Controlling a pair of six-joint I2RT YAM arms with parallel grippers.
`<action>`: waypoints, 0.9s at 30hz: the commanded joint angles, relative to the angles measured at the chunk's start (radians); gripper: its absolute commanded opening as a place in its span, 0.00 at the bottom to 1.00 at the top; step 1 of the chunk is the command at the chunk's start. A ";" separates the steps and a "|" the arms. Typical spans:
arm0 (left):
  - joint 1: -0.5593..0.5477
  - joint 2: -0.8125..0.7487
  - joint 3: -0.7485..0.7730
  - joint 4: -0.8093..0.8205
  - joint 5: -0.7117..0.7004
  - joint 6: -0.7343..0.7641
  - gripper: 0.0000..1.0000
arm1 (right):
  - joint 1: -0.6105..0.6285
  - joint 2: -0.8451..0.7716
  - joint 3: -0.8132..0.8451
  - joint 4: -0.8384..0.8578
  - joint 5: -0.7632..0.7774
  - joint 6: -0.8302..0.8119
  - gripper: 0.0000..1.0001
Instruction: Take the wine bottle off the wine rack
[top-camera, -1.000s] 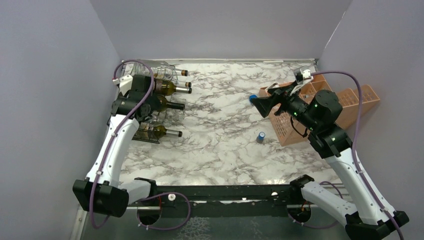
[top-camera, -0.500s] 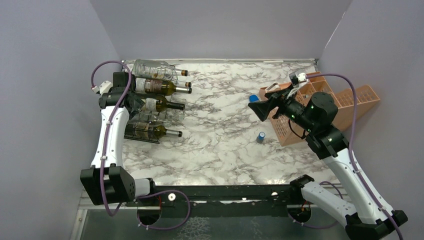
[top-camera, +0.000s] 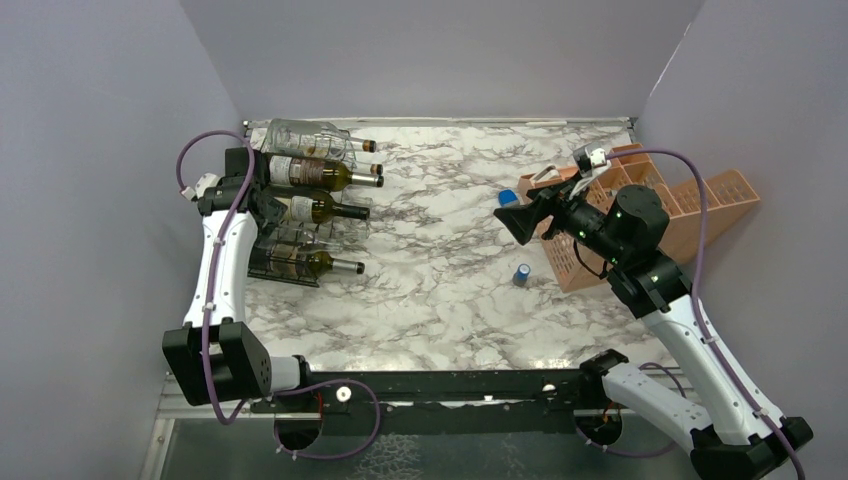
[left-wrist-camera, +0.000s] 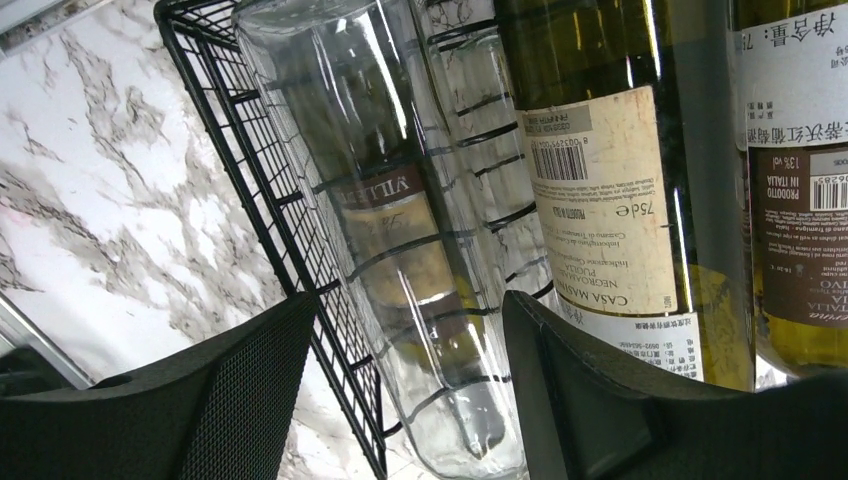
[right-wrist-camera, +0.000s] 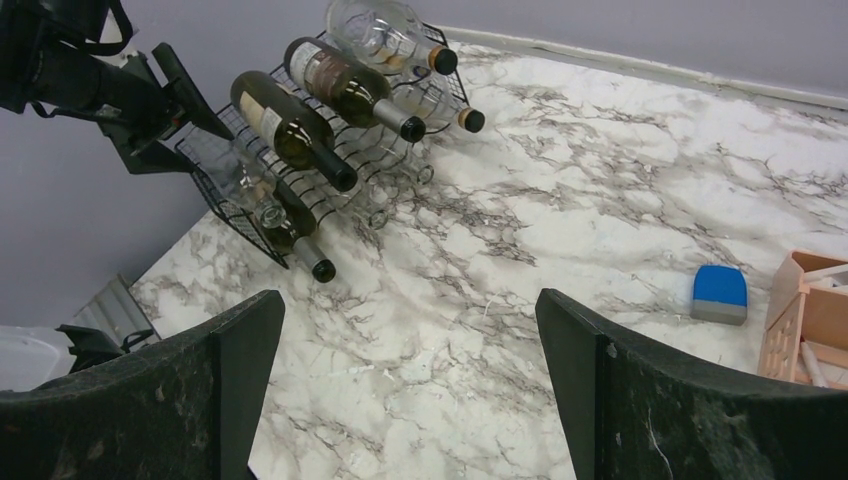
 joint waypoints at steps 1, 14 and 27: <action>0.009 0.003 -0.021 -0.016 0.014 -0.040 0.75 | -0.007 -0.007 0.002 0.041 0.003 -0.012 0.99; 0.015 0.052 -0.026 -0.007 0.034 -0.058 0.77 | -0.007 -0.012 -0.017 0.046 0.003 0.001 0.99; 0.015 0.100 -0.043 -0.002 0.024 -0.090 0.84 | -0.008 -0.006 -0.026 0.053 0.008 0.004 0.99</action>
